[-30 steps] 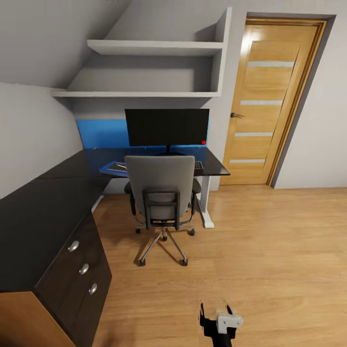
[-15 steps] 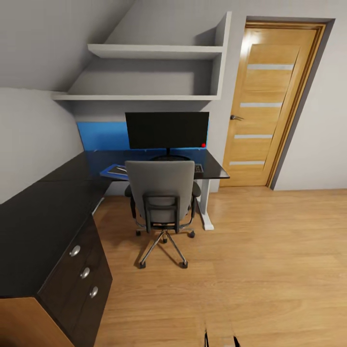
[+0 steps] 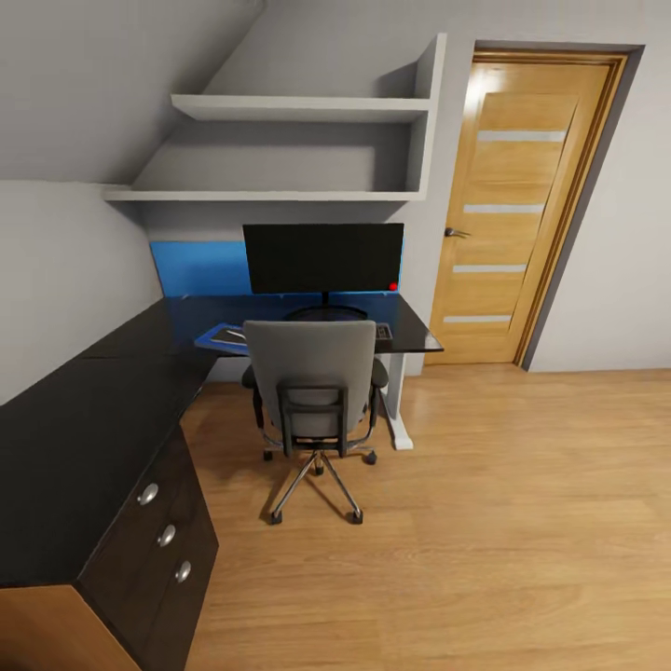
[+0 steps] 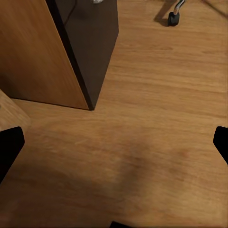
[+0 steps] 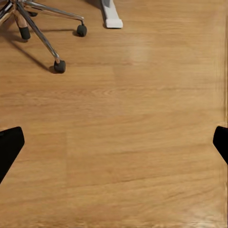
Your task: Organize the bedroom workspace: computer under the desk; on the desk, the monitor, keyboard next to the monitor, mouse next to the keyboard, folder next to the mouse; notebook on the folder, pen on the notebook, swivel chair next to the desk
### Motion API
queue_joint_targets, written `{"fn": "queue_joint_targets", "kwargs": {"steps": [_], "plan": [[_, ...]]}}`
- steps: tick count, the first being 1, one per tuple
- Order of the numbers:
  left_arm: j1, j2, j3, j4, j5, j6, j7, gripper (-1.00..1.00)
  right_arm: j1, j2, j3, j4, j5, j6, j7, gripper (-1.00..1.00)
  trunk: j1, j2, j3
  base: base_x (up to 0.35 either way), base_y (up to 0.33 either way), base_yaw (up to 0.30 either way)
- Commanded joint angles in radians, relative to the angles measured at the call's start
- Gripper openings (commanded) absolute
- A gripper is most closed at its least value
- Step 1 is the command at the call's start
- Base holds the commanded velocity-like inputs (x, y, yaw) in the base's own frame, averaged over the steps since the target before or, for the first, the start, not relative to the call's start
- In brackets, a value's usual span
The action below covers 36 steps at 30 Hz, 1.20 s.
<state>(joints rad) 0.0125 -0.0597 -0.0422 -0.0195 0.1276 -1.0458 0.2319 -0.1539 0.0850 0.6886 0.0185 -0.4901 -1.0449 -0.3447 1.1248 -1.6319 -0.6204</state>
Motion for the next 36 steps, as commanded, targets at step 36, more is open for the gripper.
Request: {"fn": "queue_joint_targets", "kwargs": {"steps": [36], "plan": [[0.003, 0.002, -0.006, -0.003, 0.009, 0.111, 0.000, 1.00, 0.074, -0.127, 0.009, -0.009, -0.002, 0.374, 0.002, 1.00, -0.138, 0.252, 0.122, 0.000, 0.000, 0.000]]}}
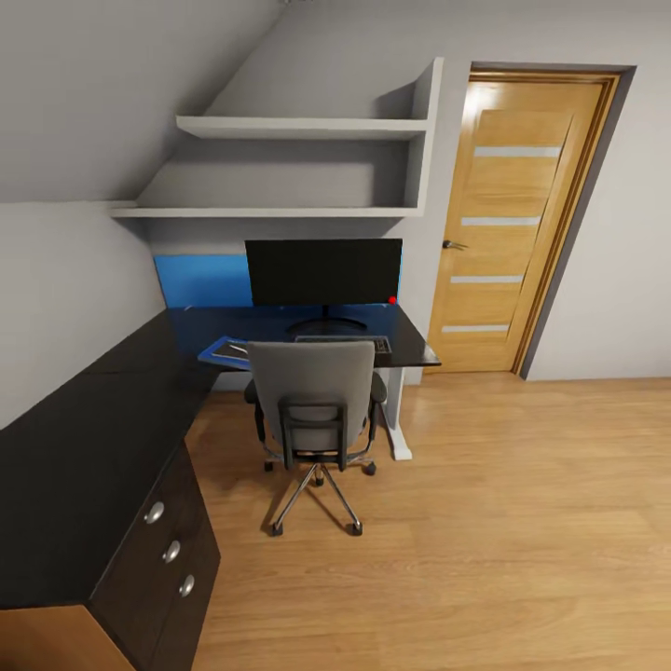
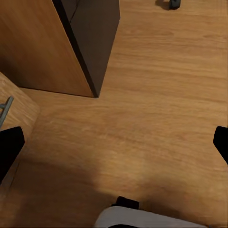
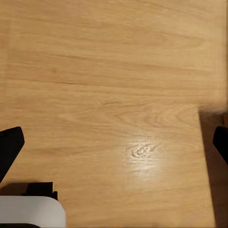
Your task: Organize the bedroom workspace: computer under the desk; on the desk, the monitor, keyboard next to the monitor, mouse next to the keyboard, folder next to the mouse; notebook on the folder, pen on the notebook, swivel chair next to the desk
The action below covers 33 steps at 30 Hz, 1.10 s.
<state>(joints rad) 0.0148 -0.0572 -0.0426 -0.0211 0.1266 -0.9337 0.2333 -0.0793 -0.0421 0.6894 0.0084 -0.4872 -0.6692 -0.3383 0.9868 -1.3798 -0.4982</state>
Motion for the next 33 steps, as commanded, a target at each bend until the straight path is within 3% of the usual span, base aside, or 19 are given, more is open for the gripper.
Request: {"fn": "queue_joint_targets", "kwargs": {"steps": [1, 2, 3, 14, 17, 33], "plan": [[0.001, 0.000, -0.005, -0.002, 0.010, 0.008, -0.002, 1.00, 0.000, 0.000, 0.009, 0.001, -0.004, -0.002, -0.004, 1.00, -0.004, 0.007, 0.002, 0.000, 0.000, 0.000], [0.001, 0.000, -0.006, -0.002, 0.010, 0.019, -0.003, 1.00, 0.000, -0.001, 0.010, 0.001, -0.004, -0.002, -0.004, 1.00, -0.008, 0.014, 0.006, 0.000, 0.000, 0.000], [0.001, -0.003, -0.008, -0.002, 0.008, 0.077, -0.004, 1.00, 0.000, -0.002, 0.011, 0.000, -0.004, -0.001, -0.004, 1.00, -0.012, 0.021, 0.009, 0.000, 0.000, 0.000], [0.001, 0.002, -0.041, -0.004, 0.005, 0.261, -0.005, 1.00, 0.000, -0.003, 0.010, 0.000, -0.005, 0.000, -0.004, 1.00, -0.054, 0.098, 0.043, 0.000, 0.000, 0.000], [0.001, 0.003, -0.044, -0.005, 0.005, 0.283, -0.005, 1.00, 0.000, -0.002, 0.010, 0.000, -0.004, 0.000, -0.004, 1.00, -0.065, 0.119, 0.053, 0.000, 0.000, 0.000], [0.001, 0.002, -0.044, -0.005, 0.008, 0.308, -0.004, 1.00, -0.001, -0.002, 0.010, -0.001, -0.004, 0.000, -0.004, 1.00, -0.065, 0.119, 0.053, 0.000, 0.000, 0.000]]}}
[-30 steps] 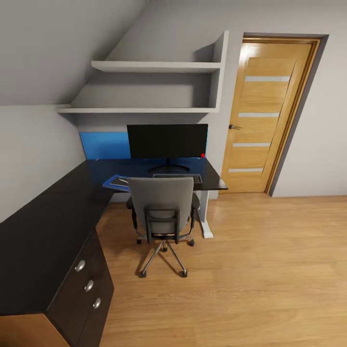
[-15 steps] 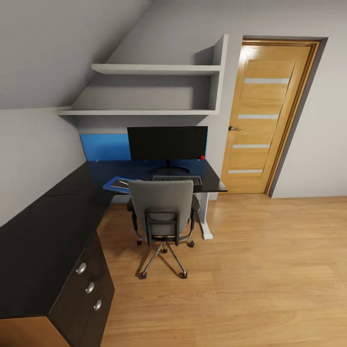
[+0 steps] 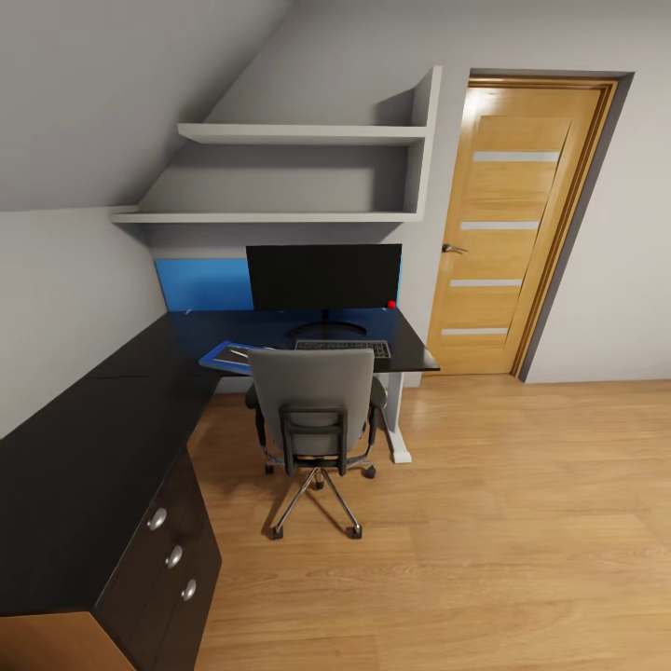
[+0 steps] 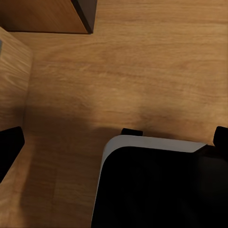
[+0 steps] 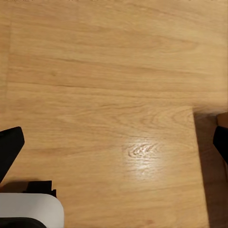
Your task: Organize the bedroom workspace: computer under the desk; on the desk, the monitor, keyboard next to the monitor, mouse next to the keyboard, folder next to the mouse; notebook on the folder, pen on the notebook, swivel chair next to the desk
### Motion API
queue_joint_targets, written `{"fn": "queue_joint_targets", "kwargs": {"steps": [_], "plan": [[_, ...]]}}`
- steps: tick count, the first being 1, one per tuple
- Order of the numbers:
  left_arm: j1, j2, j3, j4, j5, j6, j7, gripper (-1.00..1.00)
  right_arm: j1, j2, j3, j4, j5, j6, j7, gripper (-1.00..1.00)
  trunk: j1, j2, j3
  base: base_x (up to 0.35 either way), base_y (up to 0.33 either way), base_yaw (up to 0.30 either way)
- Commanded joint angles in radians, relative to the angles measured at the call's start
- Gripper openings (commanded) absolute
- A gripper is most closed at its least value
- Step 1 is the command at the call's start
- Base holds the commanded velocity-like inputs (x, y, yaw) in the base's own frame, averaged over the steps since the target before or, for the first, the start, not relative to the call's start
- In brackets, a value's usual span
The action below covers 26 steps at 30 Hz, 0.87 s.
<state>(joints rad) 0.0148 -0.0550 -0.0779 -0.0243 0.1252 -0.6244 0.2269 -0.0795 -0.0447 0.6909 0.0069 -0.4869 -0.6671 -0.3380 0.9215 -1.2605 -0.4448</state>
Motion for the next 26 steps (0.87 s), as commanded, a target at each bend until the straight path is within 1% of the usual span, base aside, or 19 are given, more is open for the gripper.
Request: {"fn": "queue_joint_targets", "kwargs": {"steps": [1, 26], "plan": [[0.000, -0.001, -0.008, -0.002, 0.011, -0.001, 0.004, 1.00, 0.000, 0.000, 0.009, 0.001, -0.005, -0.002, -0.004, 1.00, 0.000, 0.000, -0.001, 0.000, 0.000, 0.000], [0.000, 0.001, -0.007, -0.002, 0.013, 0.000, 0.005, 1.00, 0.000, 0.000, 0.009, 0.001, -0.005, -0.002, -0.004, 1.00, 0.000, 0.000, -0.001, 0.000, 0.000, 0.000]]}}
